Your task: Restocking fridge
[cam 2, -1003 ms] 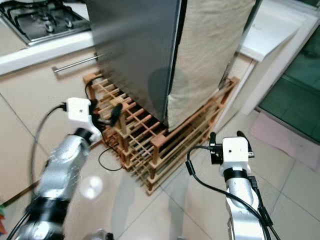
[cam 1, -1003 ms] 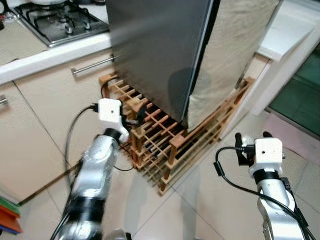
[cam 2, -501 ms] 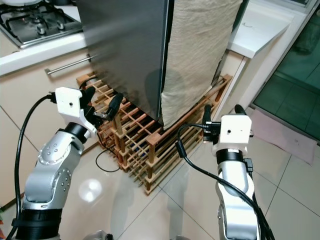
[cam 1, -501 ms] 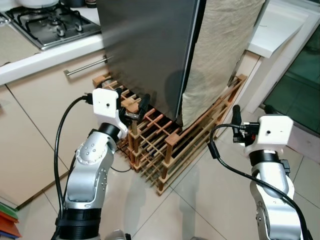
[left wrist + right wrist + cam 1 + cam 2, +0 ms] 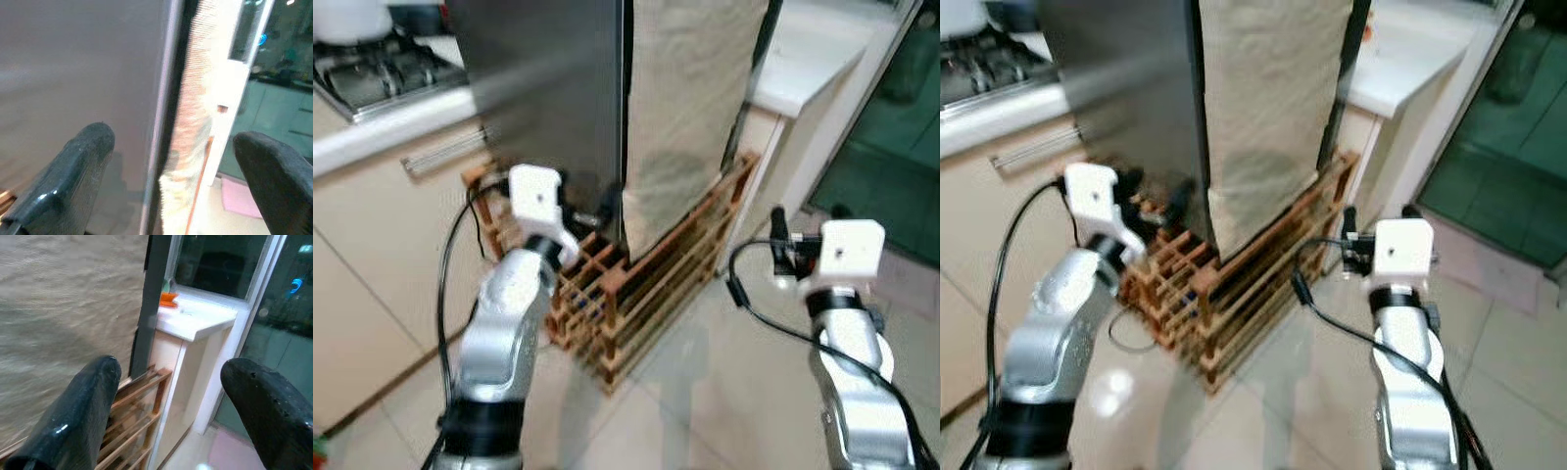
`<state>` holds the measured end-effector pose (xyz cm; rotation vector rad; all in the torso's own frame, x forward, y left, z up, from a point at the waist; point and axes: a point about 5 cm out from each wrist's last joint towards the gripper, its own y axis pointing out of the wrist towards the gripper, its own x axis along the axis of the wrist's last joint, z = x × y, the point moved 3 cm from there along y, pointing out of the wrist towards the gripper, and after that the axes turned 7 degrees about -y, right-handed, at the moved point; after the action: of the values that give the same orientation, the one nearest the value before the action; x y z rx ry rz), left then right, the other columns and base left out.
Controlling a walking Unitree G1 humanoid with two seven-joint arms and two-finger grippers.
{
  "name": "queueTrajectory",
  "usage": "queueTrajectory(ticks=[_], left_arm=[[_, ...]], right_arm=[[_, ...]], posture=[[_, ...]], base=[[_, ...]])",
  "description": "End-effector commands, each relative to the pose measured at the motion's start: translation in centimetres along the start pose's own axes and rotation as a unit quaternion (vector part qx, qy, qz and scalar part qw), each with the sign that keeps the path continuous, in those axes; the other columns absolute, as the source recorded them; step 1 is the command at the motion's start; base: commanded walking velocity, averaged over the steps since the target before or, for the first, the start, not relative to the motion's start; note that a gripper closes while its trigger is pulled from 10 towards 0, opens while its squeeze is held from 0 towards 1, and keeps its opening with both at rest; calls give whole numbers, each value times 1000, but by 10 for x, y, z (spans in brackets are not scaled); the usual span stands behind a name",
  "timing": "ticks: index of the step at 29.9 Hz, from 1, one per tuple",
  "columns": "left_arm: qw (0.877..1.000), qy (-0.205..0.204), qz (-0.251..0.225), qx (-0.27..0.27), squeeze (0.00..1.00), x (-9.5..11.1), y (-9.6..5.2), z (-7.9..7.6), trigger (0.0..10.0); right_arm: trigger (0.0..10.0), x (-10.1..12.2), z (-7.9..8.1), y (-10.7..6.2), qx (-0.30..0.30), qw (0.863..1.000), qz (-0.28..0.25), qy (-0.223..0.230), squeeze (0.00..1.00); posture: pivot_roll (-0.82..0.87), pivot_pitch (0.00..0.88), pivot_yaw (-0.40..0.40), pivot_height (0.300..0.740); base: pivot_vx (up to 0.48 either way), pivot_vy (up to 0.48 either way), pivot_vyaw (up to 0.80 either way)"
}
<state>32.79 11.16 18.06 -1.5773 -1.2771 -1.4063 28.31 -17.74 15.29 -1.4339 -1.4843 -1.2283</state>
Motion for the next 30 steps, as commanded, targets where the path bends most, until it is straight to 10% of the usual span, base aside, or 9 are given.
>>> queueTrajectory(ticks=[1,20,30], left_arm=[[1000,-7,13,24,0,-5,2,8,10000],[999,17,6,34,0,11,37,19,10000],[999,-11,50,-17,0,-5,69,-2,10000]], right_arm=[[10000,0,0,3,5,1000,0,4,0],[10000,-10,2,5,16,1000,7,8,0],[10000,-12,2,8,14,1000,7,9,0]], posture=[[-77,0,-8,727],[-93,0,7,727],[-110,0,4,727]], base=[[0,0,0],[0,0,0],[0,0,0]])
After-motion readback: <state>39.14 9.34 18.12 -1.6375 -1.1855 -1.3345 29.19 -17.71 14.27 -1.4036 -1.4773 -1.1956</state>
